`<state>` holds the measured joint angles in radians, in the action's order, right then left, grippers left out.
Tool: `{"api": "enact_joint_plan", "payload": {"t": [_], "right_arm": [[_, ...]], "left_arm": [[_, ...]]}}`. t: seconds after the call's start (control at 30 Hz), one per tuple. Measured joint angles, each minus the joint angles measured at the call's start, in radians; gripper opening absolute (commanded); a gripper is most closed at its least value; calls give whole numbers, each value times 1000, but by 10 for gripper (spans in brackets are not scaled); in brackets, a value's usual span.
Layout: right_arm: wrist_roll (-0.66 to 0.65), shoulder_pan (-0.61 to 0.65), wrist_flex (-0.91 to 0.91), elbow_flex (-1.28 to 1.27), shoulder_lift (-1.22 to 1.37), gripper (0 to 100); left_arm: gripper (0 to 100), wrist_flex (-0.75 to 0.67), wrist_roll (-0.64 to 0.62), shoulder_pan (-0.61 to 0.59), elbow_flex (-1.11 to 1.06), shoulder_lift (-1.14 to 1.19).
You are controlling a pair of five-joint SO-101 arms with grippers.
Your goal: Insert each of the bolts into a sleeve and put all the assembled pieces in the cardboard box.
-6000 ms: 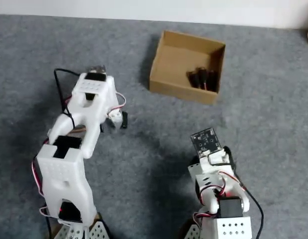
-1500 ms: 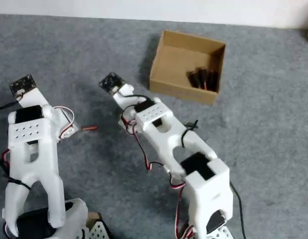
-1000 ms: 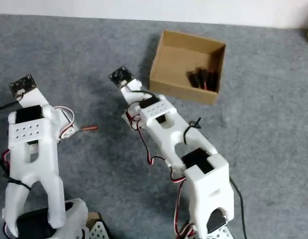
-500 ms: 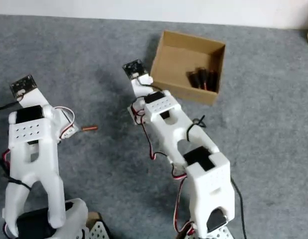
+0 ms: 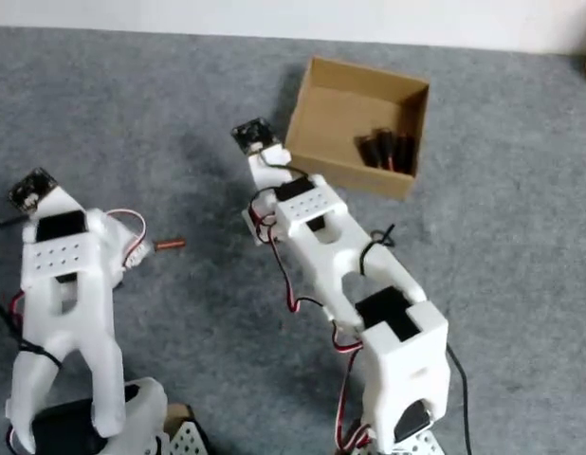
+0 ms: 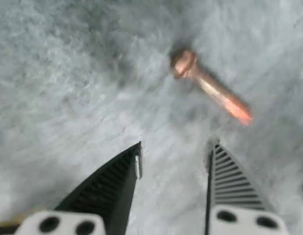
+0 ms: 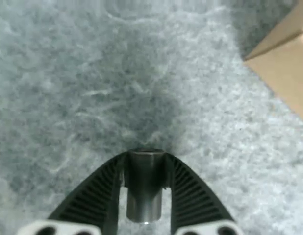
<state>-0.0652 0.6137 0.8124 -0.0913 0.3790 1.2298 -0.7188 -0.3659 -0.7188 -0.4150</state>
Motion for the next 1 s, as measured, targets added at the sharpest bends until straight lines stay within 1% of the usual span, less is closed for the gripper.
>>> {"api": "enact_joint_plan", "payload": {"t": [0.13,0.27,0.47,0.57,0.8,0.9,1.0], "right_arm": [[0,0,0,0,0,5],[0,0,0,-5,0,5],[0,0,-38,-38,0,5],[0,0,-46,-38,0,5],[0,0,-46,-38,0,5],[0,0,-46,-38,0,5],[0,0,-46,-38,0,5]], "left_arm": [[217,-261,-158,-2,-155,0],[214,-500,-241,-2,-269,0],[213,-713,-313,-2,-365,0],[213,-770,-318,-2,-402,0],[213,-787,-318,-2,-410,20],[213,-796,-318,-2,-388,127],[213,-758,-327,-3,-282,259]]}}
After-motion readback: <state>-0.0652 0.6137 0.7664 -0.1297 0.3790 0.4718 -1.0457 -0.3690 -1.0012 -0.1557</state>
